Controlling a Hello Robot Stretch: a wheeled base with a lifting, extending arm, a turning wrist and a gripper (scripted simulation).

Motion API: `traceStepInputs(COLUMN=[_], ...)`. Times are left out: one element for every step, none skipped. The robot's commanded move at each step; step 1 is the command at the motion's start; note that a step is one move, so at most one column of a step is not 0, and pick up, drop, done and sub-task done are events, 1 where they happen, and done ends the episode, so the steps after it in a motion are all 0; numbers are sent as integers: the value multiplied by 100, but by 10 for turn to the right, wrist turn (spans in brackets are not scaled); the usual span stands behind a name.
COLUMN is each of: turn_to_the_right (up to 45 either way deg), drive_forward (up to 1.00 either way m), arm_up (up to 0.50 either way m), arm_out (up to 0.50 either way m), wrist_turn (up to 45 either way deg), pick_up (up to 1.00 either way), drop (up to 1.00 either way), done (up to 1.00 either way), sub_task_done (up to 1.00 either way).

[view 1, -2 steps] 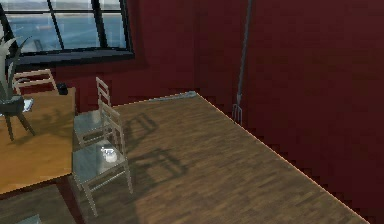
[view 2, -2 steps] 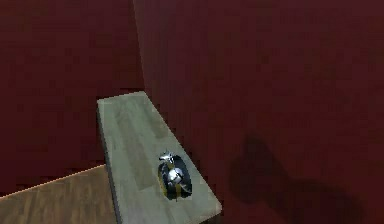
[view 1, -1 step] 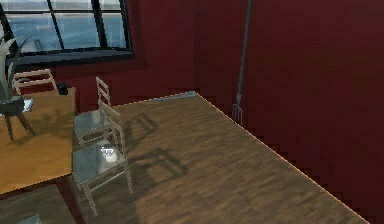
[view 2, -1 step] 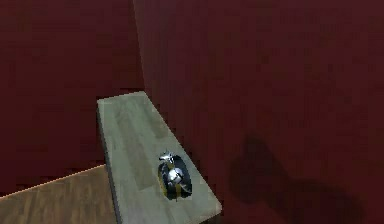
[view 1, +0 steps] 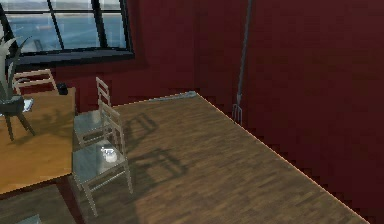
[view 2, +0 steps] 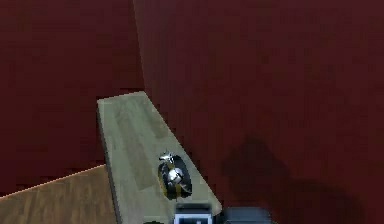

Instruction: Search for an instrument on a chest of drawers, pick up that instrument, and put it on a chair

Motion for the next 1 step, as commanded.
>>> traceStepInputs(turn_to_the_right=[0], drive_forward=[0], arm_up=[0], arm_out=[20], wrist_turn=[0], pick_up=[0], drop=[0], done=[0], sub_task_done=[0])
